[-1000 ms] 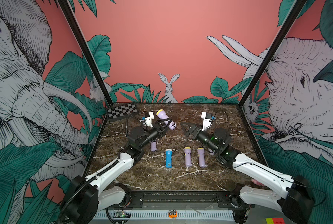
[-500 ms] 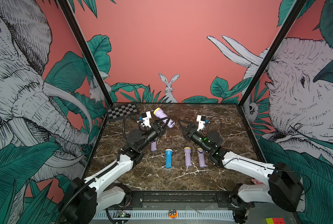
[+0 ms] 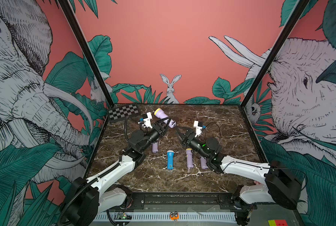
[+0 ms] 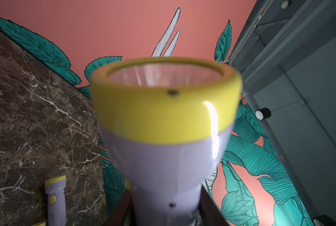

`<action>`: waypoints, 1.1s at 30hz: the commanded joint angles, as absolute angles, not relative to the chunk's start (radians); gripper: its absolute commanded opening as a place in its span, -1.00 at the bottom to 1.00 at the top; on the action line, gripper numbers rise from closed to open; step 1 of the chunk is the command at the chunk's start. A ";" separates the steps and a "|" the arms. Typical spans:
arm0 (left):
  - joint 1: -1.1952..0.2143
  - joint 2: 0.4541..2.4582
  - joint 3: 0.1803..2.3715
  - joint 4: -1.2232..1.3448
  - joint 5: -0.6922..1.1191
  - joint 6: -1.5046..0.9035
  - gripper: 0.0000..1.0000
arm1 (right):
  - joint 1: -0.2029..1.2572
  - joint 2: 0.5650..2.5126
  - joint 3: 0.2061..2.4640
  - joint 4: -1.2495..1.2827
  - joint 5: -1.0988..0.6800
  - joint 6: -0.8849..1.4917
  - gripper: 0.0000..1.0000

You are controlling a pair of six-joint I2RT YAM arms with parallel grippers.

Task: Close the plug at the bottom of the flashlight
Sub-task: Close the plug of the flashlight.

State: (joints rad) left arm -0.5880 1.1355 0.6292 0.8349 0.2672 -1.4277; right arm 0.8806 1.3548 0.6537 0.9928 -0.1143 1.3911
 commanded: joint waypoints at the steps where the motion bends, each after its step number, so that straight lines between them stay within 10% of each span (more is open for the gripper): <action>1: -0.594 1.129 0.643 0.902 0.261 -1.429 -1.00 | 0.889 1.365 0.670 1.064 -0.103 1.386 0.98; 33: -0.597 1.111 0.635 0.918 0.276 -1.433 -1.00 | 0.881 1.433 0.684 1.082 -0.054 1.431 0.98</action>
State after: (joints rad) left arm -0.5884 1.1351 0.6292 0.8433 0.2676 -1.4284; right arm 0.8829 1.4277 0.6861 1.0523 -0.0818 1.4113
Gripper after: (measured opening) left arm 0.393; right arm 0.990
